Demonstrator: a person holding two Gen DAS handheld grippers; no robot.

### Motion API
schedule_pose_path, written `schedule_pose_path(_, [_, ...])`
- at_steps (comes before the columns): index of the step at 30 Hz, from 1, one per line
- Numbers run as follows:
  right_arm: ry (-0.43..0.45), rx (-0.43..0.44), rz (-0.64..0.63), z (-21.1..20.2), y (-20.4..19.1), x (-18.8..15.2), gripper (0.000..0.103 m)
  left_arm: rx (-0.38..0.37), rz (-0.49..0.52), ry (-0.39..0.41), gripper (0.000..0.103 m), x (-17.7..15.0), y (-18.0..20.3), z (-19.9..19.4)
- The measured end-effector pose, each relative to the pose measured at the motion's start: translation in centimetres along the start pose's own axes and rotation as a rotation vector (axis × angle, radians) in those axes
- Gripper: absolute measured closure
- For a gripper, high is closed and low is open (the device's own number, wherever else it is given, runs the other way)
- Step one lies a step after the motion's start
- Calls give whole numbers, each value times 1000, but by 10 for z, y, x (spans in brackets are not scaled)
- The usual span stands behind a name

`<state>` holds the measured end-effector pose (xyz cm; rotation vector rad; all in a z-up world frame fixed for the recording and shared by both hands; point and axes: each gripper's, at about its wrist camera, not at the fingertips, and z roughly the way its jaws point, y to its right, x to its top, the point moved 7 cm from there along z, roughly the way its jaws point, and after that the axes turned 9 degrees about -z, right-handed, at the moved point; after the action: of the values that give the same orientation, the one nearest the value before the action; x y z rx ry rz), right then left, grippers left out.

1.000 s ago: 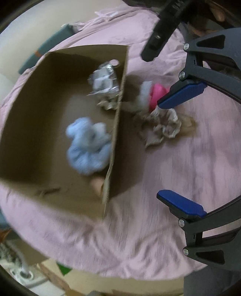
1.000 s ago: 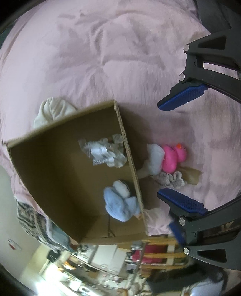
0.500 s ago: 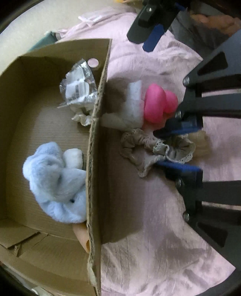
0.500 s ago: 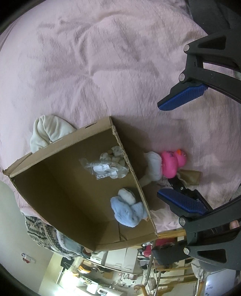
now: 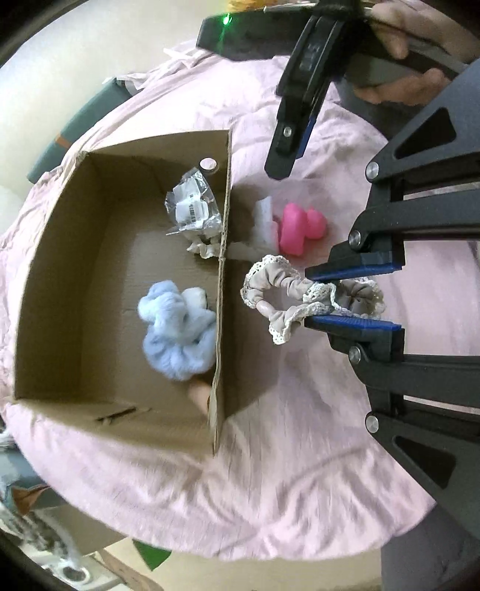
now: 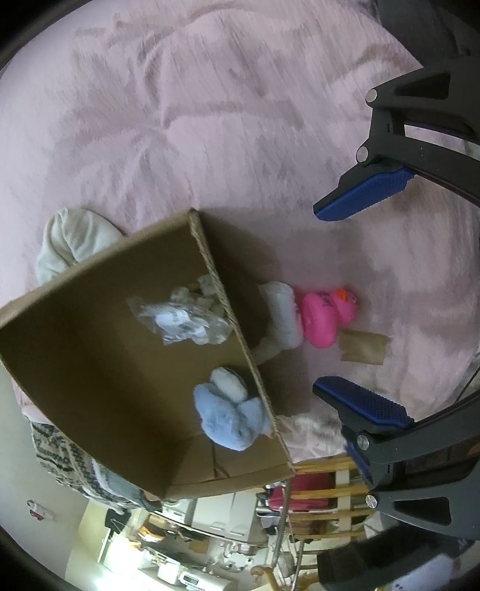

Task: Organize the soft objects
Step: 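Grasp the lace-trimmed beige scrunchie with the left tool, then grasp the pink rubber duck with the right tool while the left lifts the lace scrunchie toward the box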

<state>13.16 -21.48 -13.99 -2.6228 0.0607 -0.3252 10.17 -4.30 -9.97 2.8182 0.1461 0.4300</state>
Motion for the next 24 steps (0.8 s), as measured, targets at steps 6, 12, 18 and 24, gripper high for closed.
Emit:
schedule_pose_path(6, [-54,-5,-51,15,-12,-6,12,75,2,20,86,-4,-23,-16])
schedule_pose_path(12, [-143,-74,-160,45,-24,-6,16,115,-77,27,86,1,-40,-4])
schedule_pose_path(18, [-196,-100,-228,63,-32,-8,39,138,-50,31,86,5,-33,9])
schedule_pose_path(24, [-203,-130,-264,65,-31,-10,71,166,-39,28,86,4,-29,17])
